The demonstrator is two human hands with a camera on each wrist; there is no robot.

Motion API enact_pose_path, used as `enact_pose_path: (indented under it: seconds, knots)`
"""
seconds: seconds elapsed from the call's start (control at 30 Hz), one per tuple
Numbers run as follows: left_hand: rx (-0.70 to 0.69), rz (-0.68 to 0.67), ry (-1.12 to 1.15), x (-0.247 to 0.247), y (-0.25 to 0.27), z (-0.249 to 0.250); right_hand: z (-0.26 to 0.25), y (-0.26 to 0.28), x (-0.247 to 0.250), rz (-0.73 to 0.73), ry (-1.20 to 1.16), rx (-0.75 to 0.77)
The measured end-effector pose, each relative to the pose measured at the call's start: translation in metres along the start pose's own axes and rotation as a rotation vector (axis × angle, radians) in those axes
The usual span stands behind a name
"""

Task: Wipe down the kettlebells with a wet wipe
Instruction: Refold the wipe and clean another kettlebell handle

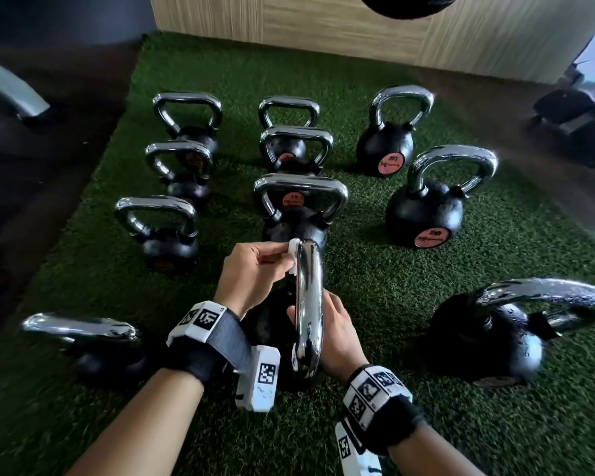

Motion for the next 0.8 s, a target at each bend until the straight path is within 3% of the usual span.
enact_pose_path:
  seconds: [0.3, 0.47, 0.63, 0.8]
  knots:
    - [0.034, -0.164, 0.318, 0.002, 0.033, 0.023, 0.003, -0.001, -0.001, -0.013, 0.010, -0.029]
    - [0.017, -0.063, 0.297, -0.003, 0.037, 0.035, 0.001, -0.001, 0.000, -0.001, 0.003, -0.023]
    - [0.128, -0.163, 0.330, 0.006, 0.065, 0.019, -0.008, 0.001, 0.006, -0.035, -0.044, -0.032]
    - [0.055, -0.133, 0.313, 0.006, 0.083, 0.011, -0.015, 0.002, 0.011, -0.100, 0.026, 0.023]
Point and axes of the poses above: each hand's wrist, its own y-axis away from the middle knuckle, its own x-axis out of the back of the hand, z = x × y, the point moved 5 cm from there along -y, towards the middle knuckle, and after that the axes turned 8 degrees about x, right-handed, at the moved point
